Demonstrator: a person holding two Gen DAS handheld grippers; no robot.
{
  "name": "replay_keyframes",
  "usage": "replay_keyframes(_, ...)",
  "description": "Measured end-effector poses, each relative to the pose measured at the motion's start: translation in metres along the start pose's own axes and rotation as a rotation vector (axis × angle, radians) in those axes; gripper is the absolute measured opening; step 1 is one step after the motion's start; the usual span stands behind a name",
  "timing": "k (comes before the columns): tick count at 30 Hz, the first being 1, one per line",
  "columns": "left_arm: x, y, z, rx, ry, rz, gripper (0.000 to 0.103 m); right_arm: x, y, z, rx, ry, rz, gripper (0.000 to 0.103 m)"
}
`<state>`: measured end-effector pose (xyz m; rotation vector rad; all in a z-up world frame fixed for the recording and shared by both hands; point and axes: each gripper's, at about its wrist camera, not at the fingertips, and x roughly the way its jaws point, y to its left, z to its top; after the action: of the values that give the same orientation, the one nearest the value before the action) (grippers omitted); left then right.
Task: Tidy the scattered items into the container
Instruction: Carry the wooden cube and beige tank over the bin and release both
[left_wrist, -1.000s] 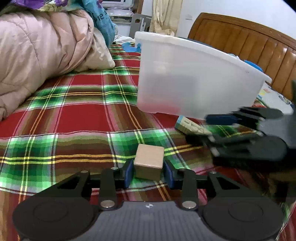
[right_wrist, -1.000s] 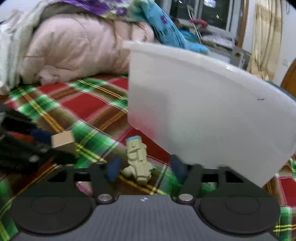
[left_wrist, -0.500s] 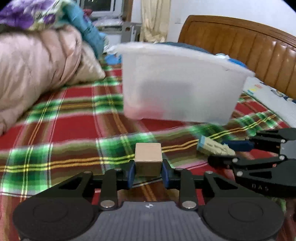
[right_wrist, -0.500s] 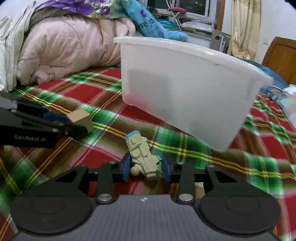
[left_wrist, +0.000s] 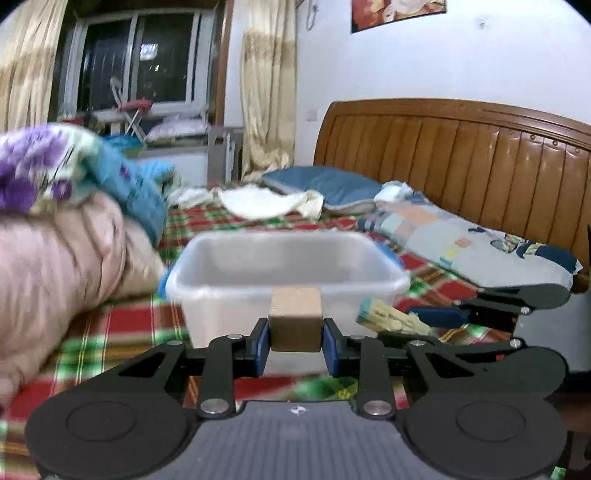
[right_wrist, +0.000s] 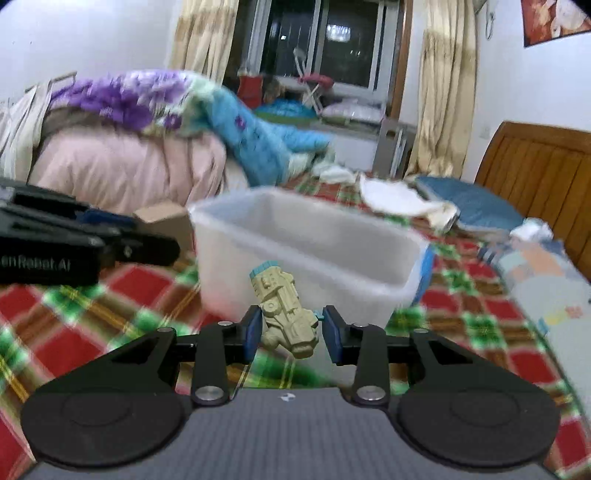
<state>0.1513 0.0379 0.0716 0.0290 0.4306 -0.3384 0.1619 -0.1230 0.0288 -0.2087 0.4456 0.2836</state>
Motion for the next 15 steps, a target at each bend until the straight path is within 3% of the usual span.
replay_keyframes(7,0.019,0.001,0.044,-0.018,-0.060,0.012,0.030,0.012,-0.019,0.040,0.035,-0.057,-0.018,0.039)
replay_keyframes(12,0.045,0.010,0.053,-0.050,-0.030,0.002,0.032,0.037,-0.033,0.051,0.062,-0.042,-0.033,0.039)
replay_keyframes(14,0.049,0.013,0.042,-0.062,0.007,-0.004,0.049,0.043,-0.037,0.051,0.066,-0.045,-0.032,0.039)
replay_keyframes(15,0.049,0.013,0.029,-0.062,0.029,0.006,0.069,0.043,-0.038,0.048,0.066,-0.050,-0.033,0.039)
